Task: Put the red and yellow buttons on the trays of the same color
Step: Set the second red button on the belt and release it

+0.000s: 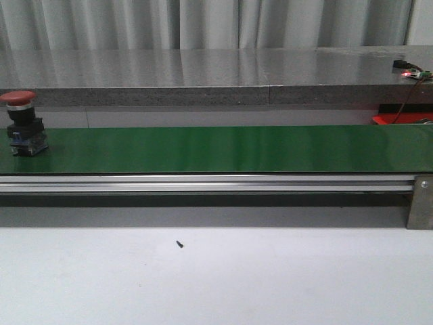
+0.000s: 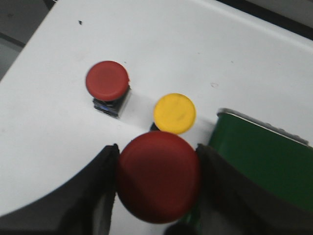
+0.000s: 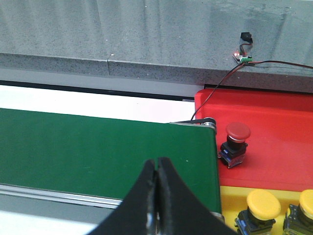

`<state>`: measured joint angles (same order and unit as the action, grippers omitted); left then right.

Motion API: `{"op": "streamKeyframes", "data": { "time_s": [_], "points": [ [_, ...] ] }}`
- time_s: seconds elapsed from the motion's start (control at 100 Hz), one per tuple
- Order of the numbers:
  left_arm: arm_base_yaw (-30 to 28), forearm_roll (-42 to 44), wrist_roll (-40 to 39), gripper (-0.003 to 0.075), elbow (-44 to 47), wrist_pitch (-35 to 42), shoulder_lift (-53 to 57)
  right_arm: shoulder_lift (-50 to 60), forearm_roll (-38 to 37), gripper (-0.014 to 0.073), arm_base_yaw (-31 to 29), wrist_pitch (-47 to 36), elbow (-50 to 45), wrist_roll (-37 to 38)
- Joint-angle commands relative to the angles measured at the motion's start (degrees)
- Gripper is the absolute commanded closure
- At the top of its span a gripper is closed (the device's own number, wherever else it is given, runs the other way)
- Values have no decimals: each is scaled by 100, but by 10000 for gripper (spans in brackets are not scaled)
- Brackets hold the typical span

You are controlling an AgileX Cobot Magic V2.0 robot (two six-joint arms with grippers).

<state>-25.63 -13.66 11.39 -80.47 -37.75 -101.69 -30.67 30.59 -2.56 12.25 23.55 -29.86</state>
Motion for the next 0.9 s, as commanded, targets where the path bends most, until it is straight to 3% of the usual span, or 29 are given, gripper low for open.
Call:
{"op": "streamKeyframes", "data": {
  "time_s": [0.0, 0.45, 0.52, 0.69, 0.89],
  "points": [
    [146, -110, -5, 449, 3, 244, 414, -1, 66, 652, 0, -346, 145, -33],
    [540, -134, -5, 441, 611, 291, 477, -1, 66, 652, 0, -346, 145, -33],
    [540, -134, 47, 393, 611, 267, 477, -1, 66, 652, 0, -346, 145, -33],
    [540, -485, 381, 166, 611, 158, 526, -1, 66, 652, 0, -346, 145, -33],
    [540, -691, 457, 144, 611, -11, 811, -1, 66, 652, 0, -346, 145, -33]
  ]
}}
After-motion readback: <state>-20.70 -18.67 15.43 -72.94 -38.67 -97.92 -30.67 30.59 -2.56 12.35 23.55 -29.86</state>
